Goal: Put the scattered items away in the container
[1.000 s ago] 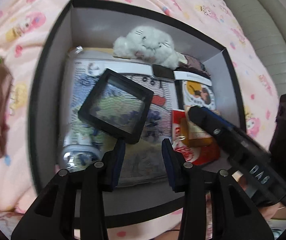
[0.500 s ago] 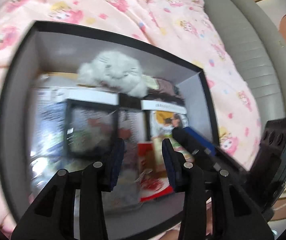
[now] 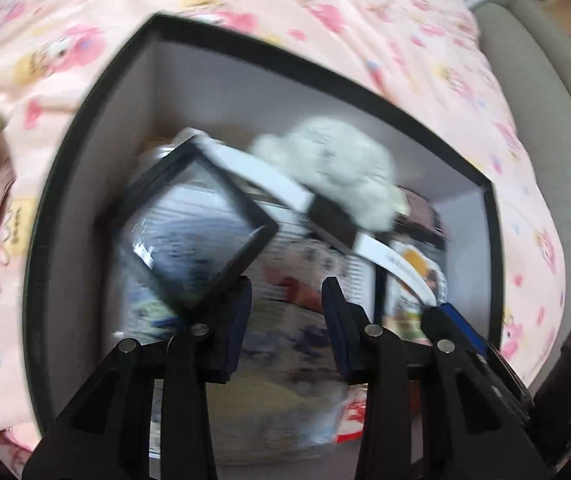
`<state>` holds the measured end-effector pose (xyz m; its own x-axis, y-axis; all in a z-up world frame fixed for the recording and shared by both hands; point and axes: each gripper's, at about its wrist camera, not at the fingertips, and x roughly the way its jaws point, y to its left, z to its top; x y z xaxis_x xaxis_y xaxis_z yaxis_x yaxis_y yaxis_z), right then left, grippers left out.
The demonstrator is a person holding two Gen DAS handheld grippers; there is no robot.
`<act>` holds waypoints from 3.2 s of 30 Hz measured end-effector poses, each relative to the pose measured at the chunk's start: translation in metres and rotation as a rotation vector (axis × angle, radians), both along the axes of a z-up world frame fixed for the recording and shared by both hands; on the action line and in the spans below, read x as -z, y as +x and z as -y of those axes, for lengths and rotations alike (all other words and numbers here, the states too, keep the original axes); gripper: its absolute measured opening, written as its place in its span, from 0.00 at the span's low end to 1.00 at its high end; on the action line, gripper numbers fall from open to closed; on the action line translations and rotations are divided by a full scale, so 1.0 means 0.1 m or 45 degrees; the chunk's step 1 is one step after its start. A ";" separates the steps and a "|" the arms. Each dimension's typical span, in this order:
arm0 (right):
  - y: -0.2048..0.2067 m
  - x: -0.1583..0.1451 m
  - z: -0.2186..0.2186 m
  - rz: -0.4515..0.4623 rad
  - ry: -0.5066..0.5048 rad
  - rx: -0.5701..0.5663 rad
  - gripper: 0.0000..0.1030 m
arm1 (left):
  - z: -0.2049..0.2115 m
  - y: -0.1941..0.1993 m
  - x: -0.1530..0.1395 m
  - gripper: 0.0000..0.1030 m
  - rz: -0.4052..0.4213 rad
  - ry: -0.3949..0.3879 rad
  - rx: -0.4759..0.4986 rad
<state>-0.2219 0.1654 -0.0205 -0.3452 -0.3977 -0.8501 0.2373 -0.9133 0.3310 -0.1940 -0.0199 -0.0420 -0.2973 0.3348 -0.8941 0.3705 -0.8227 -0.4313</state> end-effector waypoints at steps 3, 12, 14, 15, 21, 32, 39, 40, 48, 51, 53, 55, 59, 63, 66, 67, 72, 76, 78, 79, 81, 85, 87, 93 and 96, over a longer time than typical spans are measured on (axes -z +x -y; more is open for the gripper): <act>0.01 0.00 0.00 -0.003 0.005 -0.002 0.31 | 0.13 0.05 0.01 0.38 -0.032 0.146 -0.018; 0.26 -0.23 0.02 -0.122 -0.020 -0.006 0.31 | -0.27 0.53 -0.64 0.43 -0.384 -0.023 0.194; 0.39 -0.33 0.03 -0.172 -0.011 -0.023 0.31 | -0.19 0.72 -0.75 0.44 -0.435 -0.077 0.229; 0.48 -0.39 0.04 -0.197 -0.004 -0.042 0.31 | -0.22 0.84 -0.80 0.44 -0.454 -0.097 0.242; 1.11 -0.63 -0.07 -0.327 -0.006 -0.030 0.31 | -0.31 1.31 -0.99 0.44 -0.533 -0.184 0.362; 1.83 -0.71 0.35 -0.371 0.009 -0.177 0.31 | 0.01 2.03 -1.01 0.44 -0.536 -0.224 0.312; 1.96 -0.62 1.04 -0.316 -0.045 -0.348 0.31 | 0.75 2.32 -0.88 0.44 -0.494 -0.195 0.070; 1.95 -0.58 1.17 -0.296 -0.048 -0.376 0.31 | 0.96 2.32 -0.81 0.44 -0.474 -0.121 0.007; 1.76 -0.36 2.15 -0.173 -0.062 -0.532 0.37 | 2.04 2.09 -0.29 0.44 -0.275 0.074 -0.383; 1.58 -0.11 2.46 -0.071 -0.024 -0.501 0.40 | 2.24 1.85 -0.08 0.44 -0.239 0.214 -0.467; 1.46 0.08 2.62 0.023 -0.019 -0.458 0.40 | 2.34 1.71 0.06 0.44 -0.203 0.234 -0.539; 1.40 0.20 2.72 0.066 -0.037 -0.456 0.40 | 2.37 1.60 0.21 0.44 -0.159 0.284 -0.563; 1.26 0.44 2.89 0.080 0.045 -0.437 0.40 | 2.41 1.50 0.46 0.44 -0.067 0.372 -0.594; 1.09 0.59 2.92 0.136 -0.031 -0.437 0.32 | 2.45 1.54 0.43 0.44 -0.100 0.332 -0.649; 1.12 0.56 2.93 0.139 -0.126 -0.508 0.07 | 2.49 1.59 0.45 0.44 -0.122 0.365 -0.693; 1.17 0.51 2.92 0.104 -0.130 -0.524 0.06 | 2.49 1.60 0.44 0.44 -0.132 0.371 -0.693; 1.36 0.20 2.74 -0.032 -0.179 -0.561 0.03 | 2.41 1.63 0.35 0.44 -0.186 0.383 -0.630; 1.52 -0.01 2.43 -0.085 -0.218 -0.544 0.01 | 2.17 1.63 0.16 0.44 -0.287 0.384 -0.431; 1.59 -0.12 2.22 -0.103 -0.261 -0.525 0.01 | 2.04 1.66 0.06 0.44 -0.327 0.354 -0.347; 1.60 -0.17 2.15 -0.115 -0.271 -0.512 0.01 | 1.98 1.67 0.02 0.44 -0.335 0.323 -0.324; 1.62 -0.24 2.04 -0.134 -0.277 -0.493 0.01 | 1.92 1.69 -0.01 0.47 -0.296 0.224 -0.359; 1.64 -0.22 2.05 -0.099 -0.252 -0.512 0.01 | 2.07 1.73 0.01 0.47 -0.223 0.132 -0.536; 1.63 -0.16 2.11 -0.060 -0.256 -0.525 0.08 | 2.16 1.77 0.05 0.47 -0.217 0.160 -0.590; 1.51 0.13 2.53 0.003 -0.143 -0.534 0.47 | 2.25 1.81 0.16 0.52 -0.179 0.164 -0.691; 1.38 0.31 2.73 0.032 -0.103 -0.511 0.47 | 2.31 1.83 0.20 0.54 -0.200 0.200 -0.748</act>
